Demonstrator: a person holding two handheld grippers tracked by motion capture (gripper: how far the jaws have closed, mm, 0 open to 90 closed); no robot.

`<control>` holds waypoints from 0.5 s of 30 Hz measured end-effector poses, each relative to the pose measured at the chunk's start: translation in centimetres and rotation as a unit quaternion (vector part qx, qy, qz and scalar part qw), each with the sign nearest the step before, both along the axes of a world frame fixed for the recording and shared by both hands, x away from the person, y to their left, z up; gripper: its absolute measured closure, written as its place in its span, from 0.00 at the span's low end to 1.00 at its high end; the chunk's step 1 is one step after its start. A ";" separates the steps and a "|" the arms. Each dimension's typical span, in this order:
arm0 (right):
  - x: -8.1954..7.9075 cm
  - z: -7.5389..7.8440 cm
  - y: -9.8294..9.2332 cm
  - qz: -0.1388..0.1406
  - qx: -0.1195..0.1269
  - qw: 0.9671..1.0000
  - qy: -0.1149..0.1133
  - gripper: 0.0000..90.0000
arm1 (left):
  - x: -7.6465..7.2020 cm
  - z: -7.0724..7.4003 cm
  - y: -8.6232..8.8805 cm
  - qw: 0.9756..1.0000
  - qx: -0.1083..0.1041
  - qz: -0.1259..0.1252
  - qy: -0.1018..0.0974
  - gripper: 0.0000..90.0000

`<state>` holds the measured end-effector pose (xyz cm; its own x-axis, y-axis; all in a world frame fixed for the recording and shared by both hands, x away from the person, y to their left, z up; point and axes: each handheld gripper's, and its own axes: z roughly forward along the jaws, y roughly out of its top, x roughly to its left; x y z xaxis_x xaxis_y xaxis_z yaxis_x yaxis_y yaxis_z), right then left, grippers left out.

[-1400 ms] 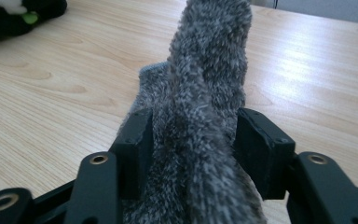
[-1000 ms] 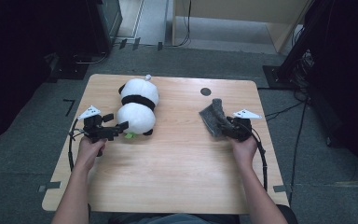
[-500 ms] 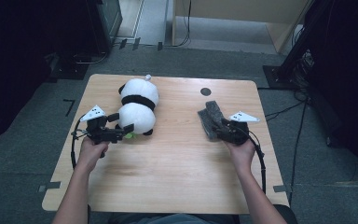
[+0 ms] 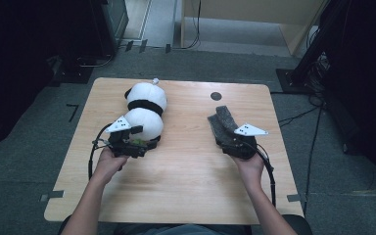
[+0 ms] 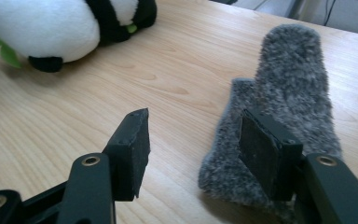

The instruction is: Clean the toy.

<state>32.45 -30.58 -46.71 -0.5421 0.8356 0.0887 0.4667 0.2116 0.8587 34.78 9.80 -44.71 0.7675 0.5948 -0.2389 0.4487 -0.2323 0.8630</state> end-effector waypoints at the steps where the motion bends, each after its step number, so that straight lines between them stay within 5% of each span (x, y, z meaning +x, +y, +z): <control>1: -0.1 -0.1 0.1 0.003 0.000 1.000 -0.001 0.48 | -0.2 -0.2 -0.6 1.000 -0.002 -0.010 0.002 0.08; 7: -0.7 -0.6 1.1 0.022 -0.001 1.000 0.005 0.48 | -0.8 -0.8 -2.4 0.999 0.015 -0.036 -0.003 0.08; 15: -1.3 -1.1 2.2 0.043 0.001 0.999 0.006 0.49 | -1.4 -1.6 -4.1 0.998 0.010 -0.057 -0.009 0.08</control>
